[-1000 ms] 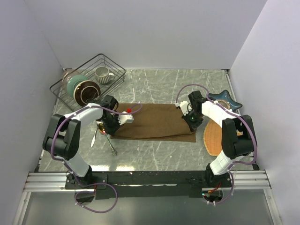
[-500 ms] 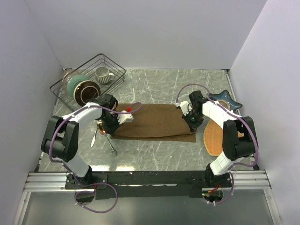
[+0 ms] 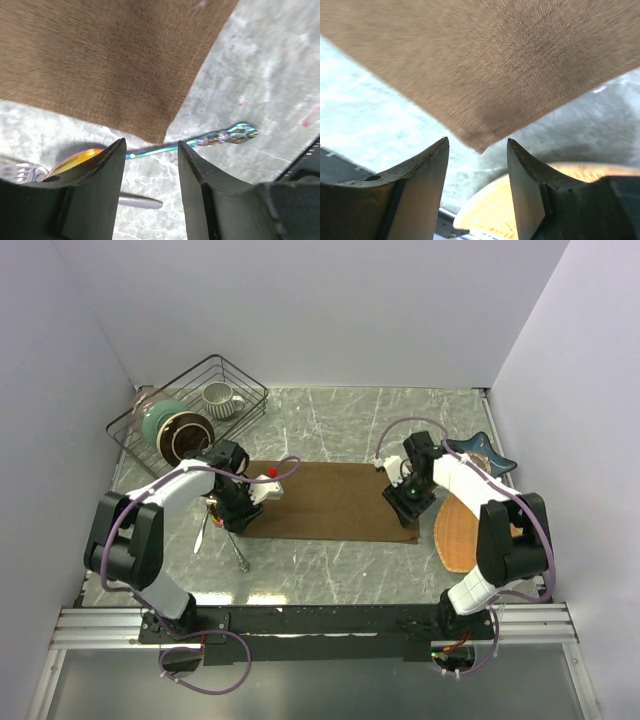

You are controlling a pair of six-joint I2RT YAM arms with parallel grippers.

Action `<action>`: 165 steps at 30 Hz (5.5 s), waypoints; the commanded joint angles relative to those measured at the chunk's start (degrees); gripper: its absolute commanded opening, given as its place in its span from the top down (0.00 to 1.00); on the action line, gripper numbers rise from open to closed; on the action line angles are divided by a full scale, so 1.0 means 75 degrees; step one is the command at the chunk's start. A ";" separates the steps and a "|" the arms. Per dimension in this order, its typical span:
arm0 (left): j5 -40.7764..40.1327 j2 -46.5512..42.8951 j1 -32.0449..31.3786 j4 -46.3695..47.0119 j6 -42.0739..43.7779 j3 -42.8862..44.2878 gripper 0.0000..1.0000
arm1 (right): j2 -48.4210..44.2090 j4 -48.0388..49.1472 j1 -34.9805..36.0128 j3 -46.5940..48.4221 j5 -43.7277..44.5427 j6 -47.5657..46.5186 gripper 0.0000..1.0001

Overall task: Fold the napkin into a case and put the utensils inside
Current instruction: Flatten out the napkin at the center of the board, then smooth out the rectangle-folded napkin at the center of the board.

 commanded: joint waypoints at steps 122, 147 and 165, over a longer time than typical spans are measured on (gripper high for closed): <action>-0.1881 0.2383 0.0308 0.5839 -0.7997 0.1498 0.99 | 0.5403 1.0560 0.1818 0.3299 -0.3953 1.1886 0.00; -0.2280 0.2794 0.0776 0.4584 -0.7845 0.1663 0.99 | 0.4443 0.9189 -0.0185 0.1459 -0.4644 0.9894 0.00; -0.2280 0.2911 0.0847 0.4455 -0.7845 0.1944 0.99 | 0.3822 0.6014 -0.1169 0.1810 -0.3966 0.7621 0.00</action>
